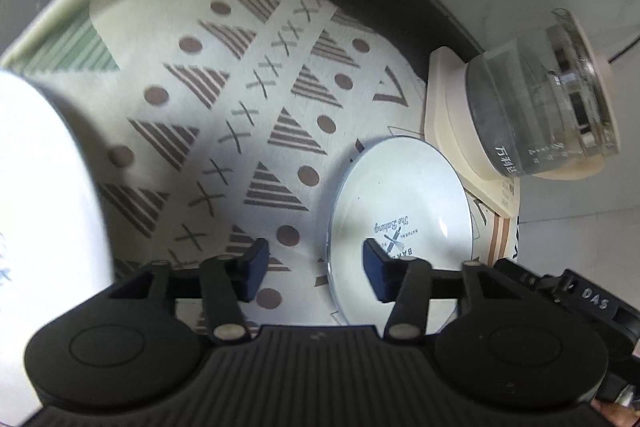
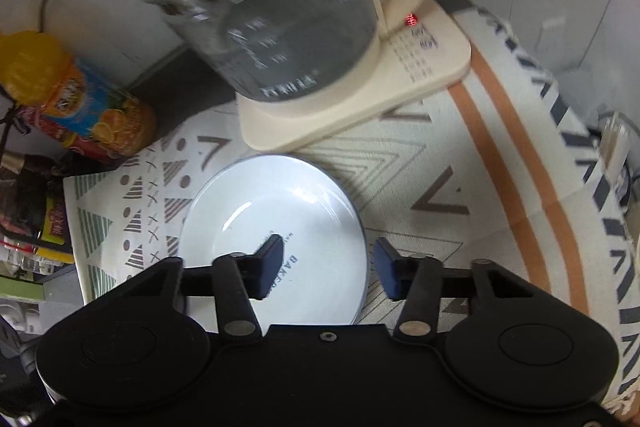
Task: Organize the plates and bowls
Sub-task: 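Move both tools to the white 'BAKERY' plate and grasp its rim, then lift the 'BAKERY' plate and carry it toward the plate stack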
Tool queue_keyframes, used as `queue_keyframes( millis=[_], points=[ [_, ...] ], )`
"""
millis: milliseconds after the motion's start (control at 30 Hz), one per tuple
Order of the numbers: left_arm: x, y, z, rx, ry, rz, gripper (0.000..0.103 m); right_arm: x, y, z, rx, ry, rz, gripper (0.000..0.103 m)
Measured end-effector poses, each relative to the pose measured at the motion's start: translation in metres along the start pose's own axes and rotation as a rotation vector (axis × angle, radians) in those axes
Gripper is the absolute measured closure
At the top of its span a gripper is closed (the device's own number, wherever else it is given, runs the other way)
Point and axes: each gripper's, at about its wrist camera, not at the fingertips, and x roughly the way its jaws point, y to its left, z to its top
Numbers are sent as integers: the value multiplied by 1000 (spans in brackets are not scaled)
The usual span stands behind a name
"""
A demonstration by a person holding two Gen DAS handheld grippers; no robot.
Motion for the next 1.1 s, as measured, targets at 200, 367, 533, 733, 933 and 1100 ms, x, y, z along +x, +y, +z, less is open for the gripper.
queue_keyframes(
  millis=[200,367,533,733,933,1100],
  points=[
    [18,1,1,-43,11,-5,70,24,-5,6,-13,70,-26,66],
    [31,5,5,-84,33,-8,77,35,-7,8,-31,97,-20,78],
    [38,3,5,-85,40,-16,83,45,-11,11,-22,144,-3,78],
    [46,-2,4,-74,58,-24,90,53,-12,8,-20,175,5,80],
    [45,-3,3,-62,62,-28,97,44,-15,6,-49,119,35,88],
    [32,-1,6,-49,29,-41,97,32,-8,3,-67,69,65,93]
  ],
)
